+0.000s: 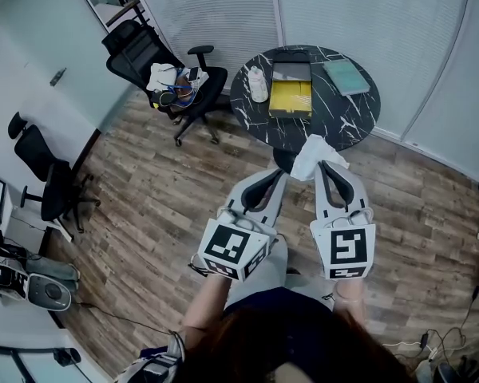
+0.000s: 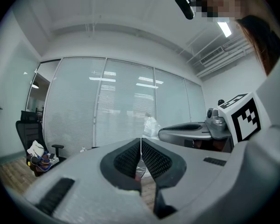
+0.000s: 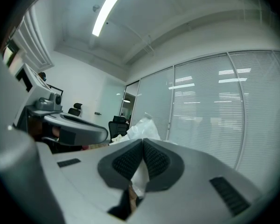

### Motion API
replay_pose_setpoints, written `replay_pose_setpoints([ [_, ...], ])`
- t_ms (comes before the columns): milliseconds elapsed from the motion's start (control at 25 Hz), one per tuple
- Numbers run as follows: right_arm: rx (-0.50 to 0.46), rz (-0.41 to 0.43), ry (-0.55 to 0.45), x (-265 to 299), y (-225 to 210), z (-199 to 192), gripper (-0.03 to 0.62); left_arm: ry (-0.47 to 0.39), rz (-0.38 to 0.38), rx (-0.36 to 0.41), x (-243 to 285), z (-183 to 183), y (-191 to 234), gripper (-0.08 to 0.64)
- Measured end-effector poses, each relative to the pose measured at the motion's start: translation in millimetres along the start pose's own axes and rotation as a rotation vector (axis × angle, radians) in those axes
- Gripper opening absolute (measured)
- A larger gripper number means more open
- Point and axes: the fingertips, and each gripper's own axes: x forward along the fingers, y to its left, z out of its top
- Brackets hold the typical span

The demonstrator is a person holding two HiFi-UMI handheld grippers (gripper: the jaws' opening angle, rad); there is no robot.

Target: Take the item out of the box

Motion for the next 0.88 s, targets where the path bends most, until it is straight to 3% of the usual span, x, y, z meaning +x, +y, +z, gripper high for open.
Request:
replay_pose_setpoints([
  [880,0.023,0.005,0.007,17.2,-11.1,-5.4,0.025,0.038,-0.019,0.003,19.2,-9.3,8.8,0.027],
])
